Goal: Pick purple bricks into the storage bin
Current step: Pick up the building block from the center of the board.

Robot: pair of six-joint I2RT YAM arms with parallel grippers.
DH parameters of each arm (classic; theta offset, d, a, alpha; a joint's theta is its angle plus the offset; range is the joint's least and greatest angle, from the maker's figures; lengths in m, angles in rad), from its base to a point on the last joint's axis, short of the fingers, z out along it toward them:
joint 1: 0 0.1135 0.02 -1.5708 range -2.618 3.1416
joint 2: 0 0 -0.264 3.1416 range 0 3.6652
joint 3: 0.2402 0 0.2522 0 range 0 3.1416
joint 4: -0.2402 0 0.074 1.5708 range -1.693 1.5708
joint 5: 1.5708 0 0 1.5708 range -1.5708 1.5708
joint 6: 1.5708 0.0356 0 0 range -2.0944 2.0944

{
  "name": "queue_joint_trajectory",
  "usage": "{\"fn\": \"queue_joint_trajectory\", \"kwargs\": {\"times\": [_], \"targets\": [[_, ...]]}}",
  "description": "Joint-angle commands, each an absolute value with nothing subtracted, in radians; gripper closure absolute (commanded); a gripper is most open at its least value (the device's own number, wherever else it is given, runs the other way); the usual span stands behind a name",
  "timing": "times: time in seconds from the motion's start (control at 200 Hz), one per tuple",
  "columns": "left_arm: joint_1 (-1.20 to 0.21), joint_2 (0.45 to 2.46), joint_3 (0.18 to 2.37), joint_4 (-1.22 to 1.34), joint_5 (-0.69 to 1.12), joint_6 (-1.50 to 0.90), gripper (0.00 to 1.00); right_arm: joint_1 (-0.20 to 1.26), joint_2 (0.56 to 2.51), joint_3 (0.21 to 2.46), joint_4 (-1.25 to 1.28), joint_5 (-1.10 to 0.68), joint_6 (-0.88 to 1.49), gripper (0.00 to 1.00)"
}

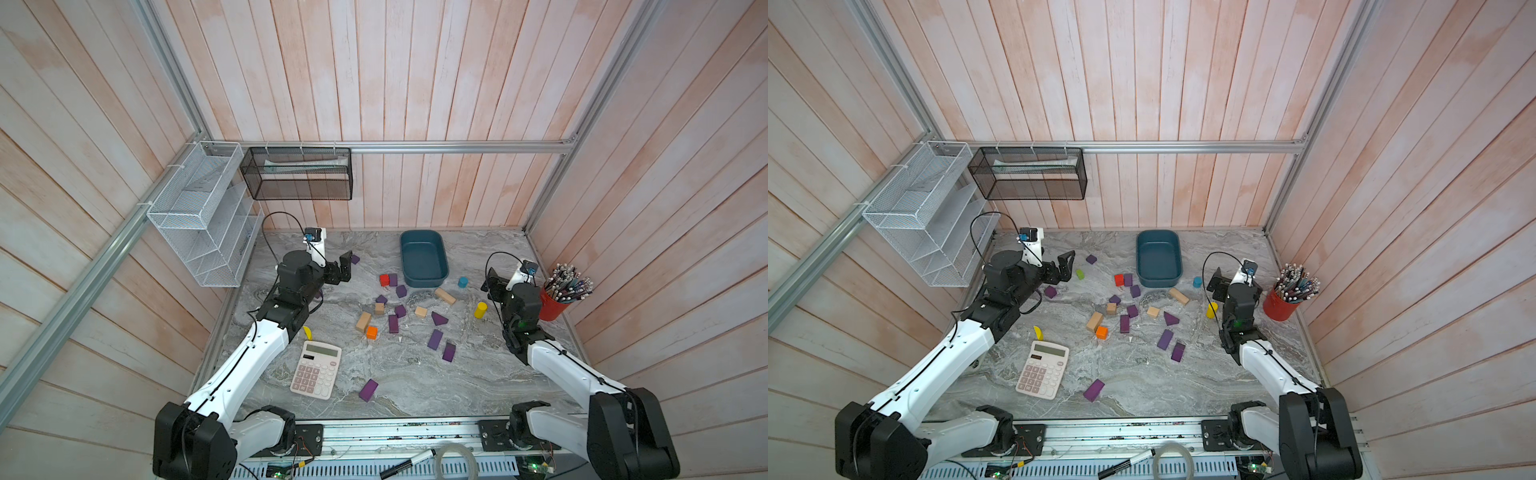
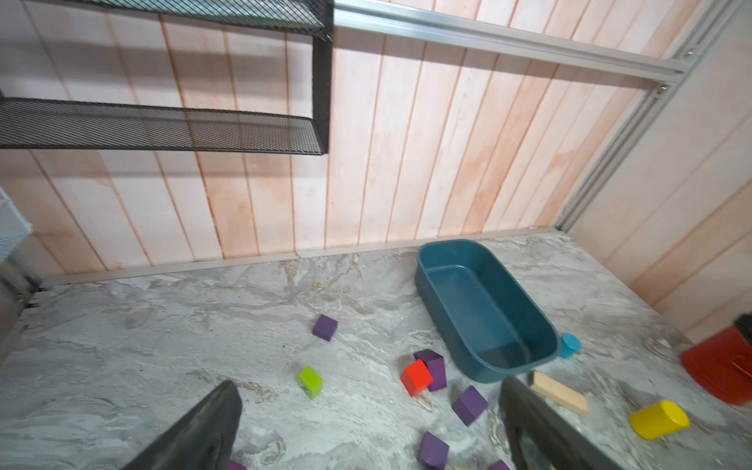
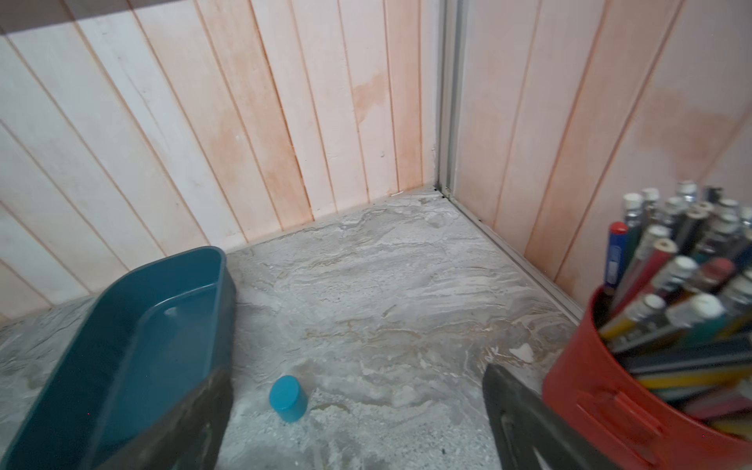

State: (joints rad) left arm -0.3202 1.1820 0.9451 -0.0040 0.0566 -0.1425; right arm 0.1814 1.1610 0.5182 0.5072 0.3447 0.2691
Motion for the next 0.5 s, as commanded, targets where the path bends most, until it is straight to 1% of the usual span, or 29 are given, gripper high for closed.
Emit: {"fn": "queue_joint_trajectory", "kwargs": {"times": [0.0,0.205,0.495], "targets": [[-0.331,1.206,0.984,-0.068,0.205,-0.202,0.0,0.218,1.137,0.602,0.326,0.315,0.336,0.02],[-0.341,1.283,1.044,-0.124,0.3,-0.285,0.0,0.235,1.121,0.768,0.049,0.154,0.42,0.02],[-0.342,1.424,1.185,-0.315,0.353,-0.36,0.0,0.298,1.113,0.946,-0.232,0.129,0.448,0.02]]}}
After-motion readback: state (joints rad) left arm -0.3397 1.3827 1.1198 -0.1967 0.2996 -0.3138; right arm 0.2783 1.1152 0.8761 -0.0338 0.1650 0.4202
